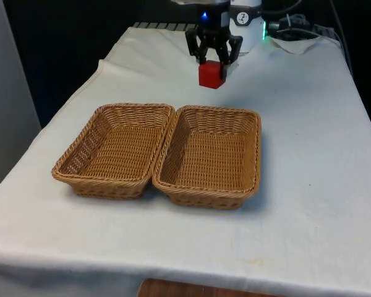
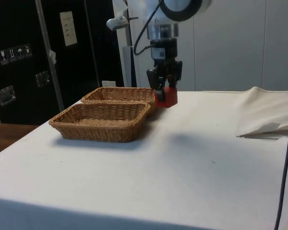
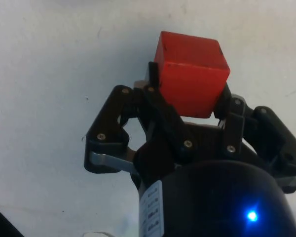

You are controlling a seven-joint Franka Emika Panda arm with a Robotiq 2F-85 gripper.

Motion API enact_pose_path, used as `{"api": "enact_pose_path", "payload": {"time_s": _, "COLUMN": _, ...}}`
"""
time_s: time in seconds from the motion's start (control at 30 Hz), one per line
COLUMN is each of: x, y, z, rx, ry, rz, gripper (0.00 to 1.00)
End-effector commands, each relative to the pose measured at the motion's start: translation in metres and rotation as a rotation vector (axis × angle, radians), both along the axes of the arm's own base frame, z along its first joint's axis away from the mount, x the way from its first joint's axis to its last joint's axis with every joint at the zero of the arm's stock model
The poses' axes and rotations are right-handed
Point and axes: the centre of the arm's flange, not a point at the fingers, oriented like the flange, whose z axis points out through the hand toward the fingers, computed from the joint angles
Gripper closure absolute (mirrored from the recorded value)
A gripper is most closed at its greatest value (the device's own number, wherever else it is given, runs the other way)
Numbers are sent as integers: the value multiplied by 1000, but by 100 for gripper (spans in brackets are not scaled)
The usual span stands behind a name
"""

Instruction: Pick up the red cube and place it into the right basket.

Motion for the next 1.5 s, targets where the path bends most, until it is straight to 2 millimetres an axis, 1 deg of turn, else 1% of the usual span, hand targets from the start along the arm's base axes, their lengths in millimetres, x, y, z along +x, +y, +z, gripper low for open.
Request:
{"api": "enact_pose_path", "payload": {"time_s": 0.0, "x": 4, "y": -7, "z": 2, "rx": -9, "ry": 11, "rz": 4, "gripper": 97}}
{"api": "enact_pose_path", "payload": {"time_s": 0.07, "x": 7, "y": -10, "z": 5, "rx": -13, "ry": 15, "rz": 8, "gripper": 97}}
{"api": "enact_pose_path", "payload": {"time_s": 0.1, "x": 5, "y": -8, "z": 4, "rx": -6, "ry": 7, "rz": 5, "gripper": 97}}
{"api": "enact_pose_path", "payload": {"time_s": 0.13, "x": 9, "y": -14, "z": 6, "rx": -16, "ry": 17, "rz": 9, "gripper": 97}}
{"api": "enact_pose_path", "payload": {"time_s": 0.23, "x": 17, "y": -23, "z": 12, "rx": -26, "ry": 24, "rz": 12, "gripper": 97}}
{"api": "enact_pose_path", "payload": {"time_s": 0.33, "x": 23, "y": -31, "z": 17, "rx": -31, "ry": 28, "rz": 15, "gripper": 97}}
{"api": "enact_pose_path", "payload": {"time_s": 0.37, "x": 22, "y": -28, "z": 15, "rx": -24, "ry": 21, "rz": 13, "gripper": 97}}
{"api": "enact_pose_path", "payload": {"time_s": 0.4, "x": 26, "y": -35, "z": 20, "rx": -34, "ry": 30, "rz": 18, "gripper": 97}}
{"api": "enact_pose_path", "payload": {"time_s": 0.63, "x": 39, "y": -54, "z": 35, "rx": -42, "ry": 36, "rz": 22, "gripper": 97}}
{"api": "enact_pose_path", "payload": {"time_s": 0.67, "x": 38, "y": -51, "z": 34, "rx": -36, "ry": 27, "rz": 20, "gripper": 97}}
{"api": "enact_pose_path", "payload": {"time_s": 0.73, "x": 45, "y": -61, "z": 40, "rx": -45, "ry": 36, "rz": 25, "gripper": 97}}
{"api": "enact_pose_path", "payload": {"time_s": 0.87, "x": 54, "y": -67, "z": 45, "rx": -52, "ry": 38, "rz": 29, "gripper": 97}}
{"api": "enact_pose_path", "payload": {"time_s": 0.9, "x": 59, "y": -70, "z": 46, "rx": -57, "ry": 37, "rz": 32, "gripper": 97}}
{"api": "enact_pose_path", "payload": {"time_s": 0.93, "x": 59, "y": -70, "z": 46, "rx": -63, "ry": 32, "rz": 29, "gripper": 97}}
{"api": "enact_pose_path", "payload": {"time_s": 1.13, "x": 77, "y": -79, "z": 47, "rx": -80, "ry": 33, "rz": 37, "gripper": 97}}
{"api": "enact_pose_path", "payload": {"time_s": 1.17, "x": 73, "y": -77, "z": 46, "rx": -87, "ry": 29, "rz": 35, "gripper": 97}}
{"api": "enact_pose_path", "payload": {"time_s": 1.2, "x": 82, "y": -82, "z": 46, "rx": -89, "ry": 34, "rz": 40, "gripper": 97}}
{"api": "enact_pose_path", "payload": {"time_s": 1.33, "x": 94, "y": -90, "z": 47, "rx": -105, "ry": 30, "rz": 42, "gripper": 97}}
{"api": "enact_pose_path", "payload": {"time_s": 1.37, "x": 100, "y": -94, "z": 46, "rx": -114, "ry": 30, "rz": 42, "gripper": 97}}
{"api": "enact_pose_path", "payload": {"time_s": 1.43, "x": 107, "y": -96, "z": 46, "rx": -121, "ry": 28, "rz": 43, "gripper": 97}}
{"api": "enact_pose_path", "payload": {"time_s": 1.47, "x": 105, "y": -96, "z": 47, "rx": -132, "ry": 22, "rz": 40, "gripper": 97}}
